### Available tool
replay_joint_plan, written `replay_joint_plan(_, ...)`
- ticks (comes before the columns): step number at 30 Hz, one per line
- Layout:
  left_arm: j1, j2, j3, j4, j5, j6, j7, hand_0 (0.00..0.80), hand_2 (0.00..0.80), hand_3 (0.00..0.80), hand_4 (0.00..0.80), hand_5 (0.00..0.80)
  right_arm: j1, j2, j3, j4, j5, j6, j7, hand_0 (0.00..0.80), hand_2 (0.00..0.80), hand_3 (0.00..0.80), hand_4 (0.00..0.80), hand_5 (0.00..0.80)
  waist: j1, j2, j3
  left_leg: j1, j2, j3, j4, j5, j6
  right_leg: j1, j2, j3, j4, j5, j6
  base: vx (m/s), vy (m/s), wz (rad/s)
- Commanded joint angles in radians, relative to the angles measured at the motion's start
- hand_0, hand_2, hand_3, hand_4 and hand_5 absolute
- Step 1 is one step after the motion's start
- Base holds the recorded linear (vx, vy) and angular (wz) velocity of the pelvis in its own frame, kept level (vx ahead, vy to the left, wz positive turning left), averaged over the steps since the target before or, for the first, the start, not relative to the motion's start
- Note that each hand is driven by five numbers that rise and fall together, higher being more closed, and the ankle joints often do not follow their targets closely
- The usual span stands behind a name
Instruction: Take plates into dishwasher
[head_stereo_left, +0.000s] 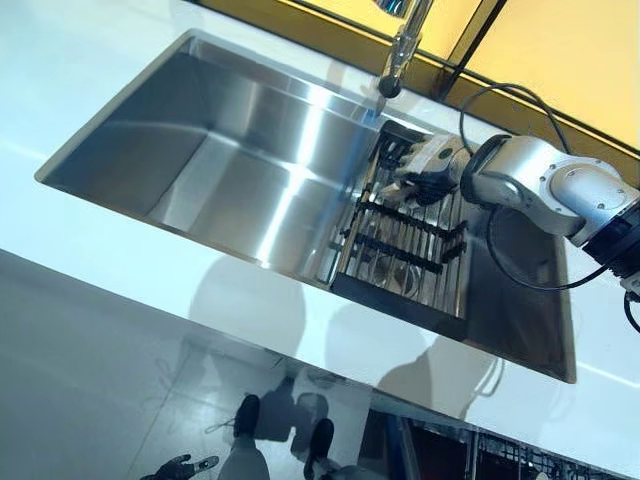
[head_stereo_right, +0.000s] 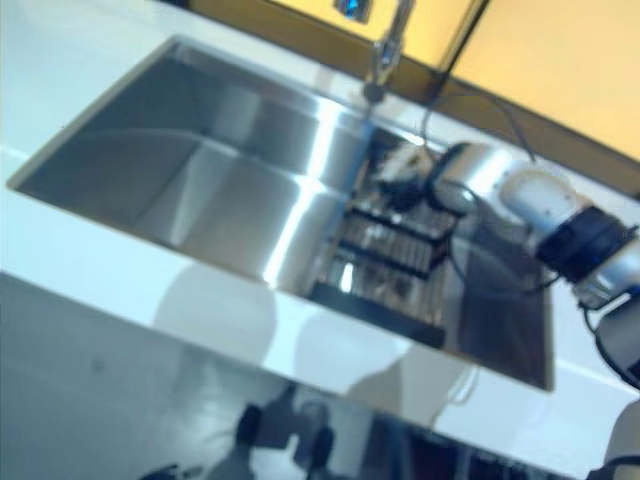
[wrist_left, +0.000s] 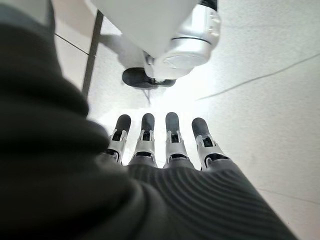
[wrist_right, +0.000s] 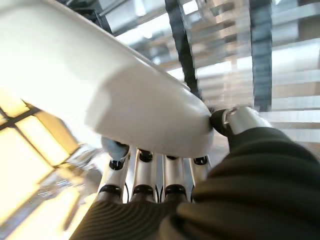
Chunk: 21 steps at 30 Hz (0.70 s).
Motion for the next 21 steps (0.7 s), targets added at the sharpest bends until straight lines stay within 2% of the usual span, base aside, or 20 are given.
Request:
replay_joint_plan(1, 0.03, -0.001, 0.032, 0.019, 0.051, 0.006, 0.003, 0.0, 0.0, 0.0, 0.0, 0.0, 0.016, -0.098, -0.035, 0.049, 0.131, 0.063, -0.08, 0.8, 0.8, 0.8, 0.8, 0.8, -0.017, 0.016, -0.085, 0.063, -0.029, 0.06, -0.003, -0.129, 0.038, 0.013, 0.015, 0.011, -0.001, -0.021, 0.062, 0.004, -0.022, -0.27)
replay_joint_plan(6, 0.042, -0.012, 0.039, 0.028, 0.069, 0.003, 0.0, 0.0, 0.0, 0.0, 0.0, 0.0, 0.073, -0.126, -0.118, 0.063, 0.356, 0.101, -0.115, 0.8, 0.8, 0.8, 0.8, 0.8, -0.037, 0.026, -0.132, 0.093, -0.028, 0.084, -0.003, -0.142, 0.039, 0.03, 0.018, 0.038, -0.001, -0.022, 0.066, 0.022, -0.027, -0.26)
replay_joint_plan(13, 0.065, -0.031, 0.033, 0.042, 0.094, -0.009, 0.005, 0.0, 0.0, 0.0, 0.0, 0.0, 0.196, -0.144, -0.327, 0.139, 0.663, 0.149, -0.182, 0.8, 0.8, 0.8, 0.8, 0.8, -0.064, 0.042, -0.188, 0.132, -0.024, 0.119, -0.003, -0.164, 0.042, 0.053, 0.026, 0.079, -0.001, -0.028, 0.067, 0.026, -0.036, -0.23)
replay_joint_plan(21, 0.095, -0.038, 0.018, 0.069, 0.116, -0.037, -0.001, 0.0, 0.0, 0.0, 0.0, 0.0, 0.327, -0.204, -0.556, 0.226, 0.905, 0.178, -0.243, 0.8, 0.8, 0.8, 0.8, 0.8, -0.099, 0.056, -0.228, 0.17, -0.021, 0.159, -0.003, -0.183, 0.048, 0.071, 0.04, 0.122, -0.001, -0.029, 0.068, 0.029, -0.038, -0.18)
